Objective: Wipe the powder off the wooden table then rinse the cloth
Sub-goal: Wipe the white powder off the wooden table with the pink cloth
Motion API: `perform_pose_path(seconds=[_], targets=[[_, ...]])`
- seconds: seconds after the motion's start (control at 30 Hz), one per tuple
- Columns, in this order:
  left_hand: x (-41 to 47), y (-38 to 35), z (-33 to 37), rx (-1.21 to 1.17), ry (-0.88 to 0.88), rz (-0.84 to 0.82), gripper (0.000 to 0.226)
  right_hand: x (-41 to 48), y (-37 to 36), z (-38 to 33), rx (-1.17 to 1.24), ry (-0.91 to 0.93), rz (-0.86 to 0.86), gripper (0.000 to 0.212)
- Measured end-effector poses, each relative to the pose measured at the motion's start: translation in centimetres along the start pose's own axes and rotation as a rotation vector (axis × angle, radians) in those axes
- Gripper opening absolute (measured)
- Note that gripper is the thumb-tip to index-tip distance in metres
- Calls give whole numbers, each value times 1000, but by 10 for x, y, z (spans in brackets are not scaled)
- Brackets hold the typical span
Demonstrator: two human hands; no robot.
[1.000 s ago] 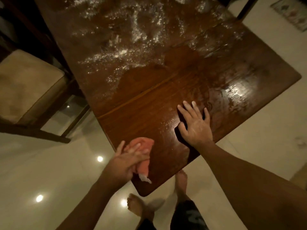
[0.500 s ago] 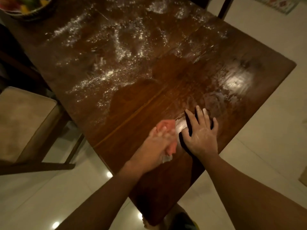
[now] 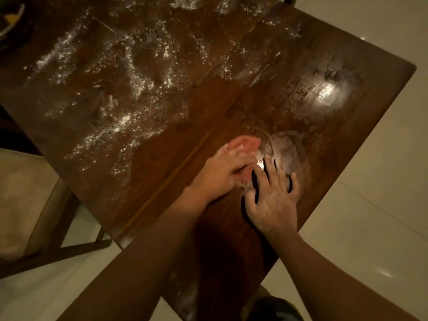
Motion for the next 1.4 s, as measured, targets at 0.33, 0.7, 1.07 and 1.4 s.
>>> perform_pose_path(seconds=[0.33,0.7,1.07,1.4], targets=[[-124,8,-11,165,627,542,43,6,2,-1,17,-15,-79,59],[-200,44,-74,-134,299,56,47,2,2,-1,11,-43,-74,53],[-256,38,-70,365,-231,-102,80,-36,-26,-96,-161,-84,-171,75],[-181,138,-165,335,506,295,68,-54,-49,-170,-49,-16,-151,64]])
Point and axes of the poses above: each hand's wrist, its own x-axis towards the middle knuckle, its own y-axis out of the back of the hand, z = x × y, the point moved 2 cm from there along x, towards the middle knuckle, and after that the axes turned 6 degrees about z, right-handed, at the moved point
